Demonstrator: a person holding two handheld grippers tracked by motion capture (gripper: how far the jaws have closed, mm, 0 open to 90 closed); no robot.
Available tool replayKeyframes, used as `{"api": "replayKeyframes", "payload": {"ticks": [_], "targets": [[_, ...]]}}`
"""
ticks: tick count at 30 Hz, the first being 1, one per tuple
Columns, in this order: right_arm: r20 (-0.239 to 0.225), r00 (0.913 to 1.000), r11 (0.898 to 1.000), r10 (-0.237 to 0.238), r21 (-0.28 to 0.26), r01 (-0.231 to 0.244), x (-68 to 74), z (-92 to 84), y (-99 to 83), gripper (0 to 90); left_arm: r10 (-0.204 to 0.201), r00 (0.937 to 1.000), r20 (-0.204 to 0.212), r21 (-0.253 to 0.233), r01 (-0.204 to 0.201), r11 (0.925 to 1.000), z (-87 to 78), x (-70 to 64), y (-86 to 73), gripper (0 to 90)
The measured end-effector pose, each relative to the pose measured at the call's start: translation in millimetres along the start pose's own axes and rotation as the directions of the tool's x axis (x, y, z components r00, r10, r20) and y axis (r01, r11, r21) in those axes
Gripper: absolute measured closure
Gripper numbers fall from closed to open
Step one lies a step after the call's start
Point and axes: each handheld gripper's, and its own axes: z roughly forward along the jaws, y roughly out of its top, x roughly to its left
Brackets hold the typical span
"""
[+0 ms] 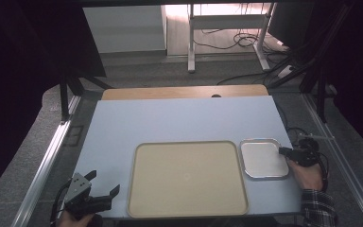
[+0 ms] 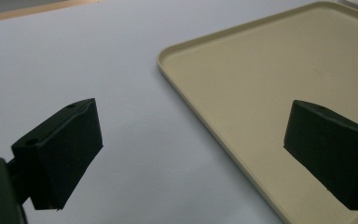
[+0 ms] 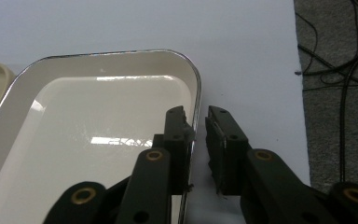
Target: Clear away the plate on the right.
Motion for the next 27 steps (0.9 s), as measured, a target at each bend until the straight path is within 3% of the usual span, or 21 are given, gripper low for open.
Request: {"api": "replayKeyframes", "payload": {"ticks": [8, 9, 11, 15, 20, 27], "targets": [[-0.047, 0.9974, 0.998, 0.055, 0.019, -0.054, -3.9, 1.4, 2.0, 86.7, 0.002, 1.0, -0.001, 0.001, -0.002, 1.0, 0.0, -0.2, 0.1, 4.0], [-0.063, 0.9932, 0.995, 0.098, 0.018, -0.097, -6.5, 1.0, 2.9, 88.9, 0.001, 1.0, -0.001, 0.001, -0.001, 1.0, -0.1, -0.2, 0.1, 4.0], [-0.079, 0.9891, 0.992, 0.124, 0.008, -0.124, -9.8, -0.7, 2.9, 89.0, 0.002, 1.0, -0.001, 0.001, -0.002, 1.0, -0.1, -0.2, 0.1, 4.0], [-0.071, 0.9886, 0.991, 0.133, -0.017, -0.134, -12.7, -5.1, 2.5, 89.1, 0.003, 1.0, -0.001, 0.002, -0.003, 1.0, -0.1, -0.2, 0.1, 4.0], [-0.111, 0.979, 0.984, 0.171, -0.03, -0.175, -15.9, -10.2, 2.3, 89.1, 0.005, 1.0, -0.001, 0.001, -0.005, 1.0, 0.0, -0.4, 0.1, 4.0], [-0.123, 0.981, 0.987, 0.15, -0.043, -0.157, -8.8, -16.4, 4.4, 89.1, 0.006, 1.0, -0.001, 0.0, -0.006, 1.0, -0.1, -0.4, 0.1, 4.0]]}}
